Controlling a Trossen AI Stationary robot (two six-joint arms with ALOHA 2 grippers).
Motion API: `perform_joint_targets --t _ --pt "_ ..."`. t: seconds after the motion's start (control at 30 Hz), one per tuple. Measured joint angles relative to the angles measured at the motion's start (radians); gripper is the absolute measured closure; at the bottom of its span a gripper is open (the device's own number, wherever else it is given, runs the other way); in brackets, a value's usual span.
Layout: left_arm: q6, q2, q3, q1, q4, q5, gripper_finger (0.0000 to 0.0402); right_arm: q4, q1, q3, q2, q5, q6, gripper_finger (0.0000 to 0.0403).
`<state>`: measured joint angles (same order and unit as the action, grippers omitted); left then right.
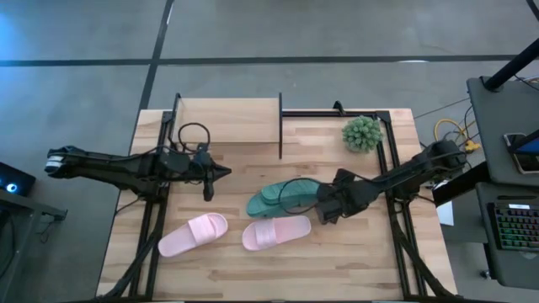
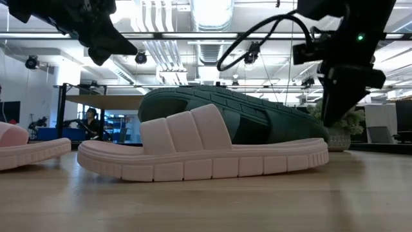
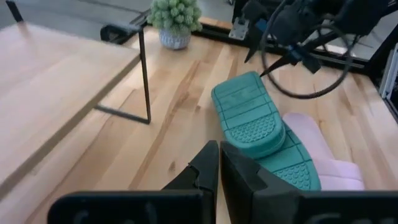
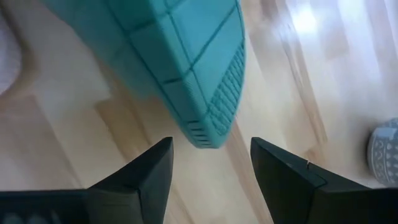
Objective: Pick and place slides into the shelf
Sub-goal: Put the bottom blue slide on the shelf
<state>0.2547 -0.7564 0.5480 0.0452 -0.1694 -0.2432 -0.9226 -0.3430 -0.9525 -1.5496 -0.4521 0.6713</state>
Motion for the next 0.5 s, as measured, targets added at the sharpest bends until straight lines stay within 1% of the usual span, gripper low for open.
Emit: perform_joint_targets --t 0.1,0.2,0.3,0.5 --pt "0.001 -0.002 0.000 0.000 0.002 0.000 0.0400 0.034 0.000 -0.007 0.005 0.008 -0.052 0.0187" --pt "-0.001 -0.006 0.000 0.000 0.007 -0.001 0.0400 0.087 0.000 -0.008 0.005 0.031 -0.138 0.0170" --pt "-0.005 -0.005 -0.001 0.000 0.000 0.000 0.0400 0.109 0.000 -0.008 -0.004 0.032 -0.205 0.0152" --pt "-0.006 -0.014 -0.003 0.000 0.006 -0.001 0.0400 0.102 0.003 0.013 -0.016 0.015 -0.230 0.0126"
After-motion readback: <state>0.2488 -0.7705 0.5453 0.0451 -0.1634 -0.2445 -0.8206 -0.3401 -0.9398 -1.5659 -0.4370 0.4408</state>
